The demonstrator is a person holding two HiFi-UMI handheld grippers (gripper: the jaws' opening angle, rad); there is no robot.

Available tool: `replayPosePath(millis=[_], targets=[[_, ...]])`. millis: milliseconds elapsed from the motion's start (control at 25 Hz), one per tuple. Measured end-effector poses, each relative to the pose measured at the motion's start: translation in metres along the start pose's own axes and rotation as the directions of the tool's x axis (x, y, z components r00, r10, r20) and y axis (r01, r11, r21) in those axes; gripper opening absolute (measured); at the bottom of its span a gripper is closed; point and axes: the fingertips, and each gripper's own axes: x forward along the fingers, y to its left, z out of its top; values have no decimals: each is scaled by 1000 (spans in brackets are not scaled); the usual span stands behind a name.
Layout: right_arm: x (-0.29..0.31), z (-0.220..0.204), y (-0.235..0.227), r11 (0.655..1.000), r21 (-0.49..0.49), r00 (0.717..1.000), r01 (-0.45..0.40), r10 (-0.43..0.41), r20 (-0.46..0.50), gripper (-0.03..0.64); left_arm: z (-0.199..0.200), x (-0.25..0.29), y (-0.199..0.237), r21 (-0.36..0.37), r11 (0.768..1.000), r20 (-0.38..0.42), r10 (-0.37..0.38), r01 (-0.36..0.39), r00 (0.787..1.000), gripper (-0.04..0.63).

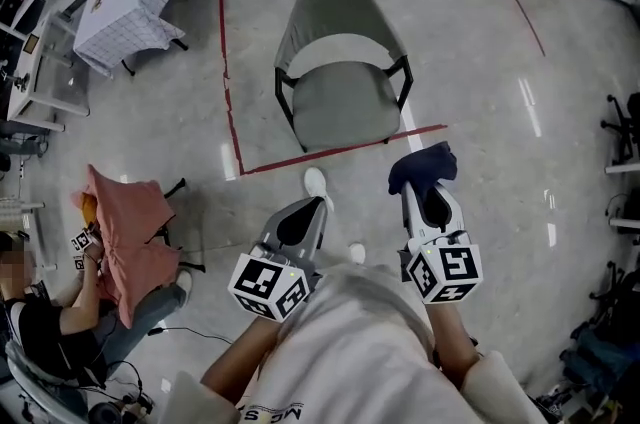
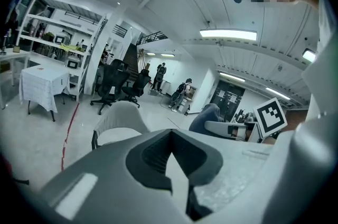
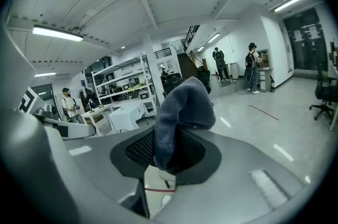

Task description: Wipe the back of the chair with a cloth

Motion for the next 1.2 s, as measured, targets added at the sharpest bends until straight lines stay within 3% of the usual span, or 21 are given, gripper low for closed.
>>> replayPosePath(millis=[400,600,800,1200], targets=[[146,55,6,996,43,996,83,-81,-35,110,79,77,115,0,994,-75,-107,107,991,0],[204,81,18,1000,25,1000,19,-18,-20,110,105,117,155,40,987,-106,-152,157,983,0],[235,88,13,999,-8,998,37,-38,-52,110,119,144,170,36,983,-113,-176,182,978,0],[311,94,-38,997,-67,996,49,-54,-77,109,129,205,191,-3,989,-109,-145,145,983,0]])
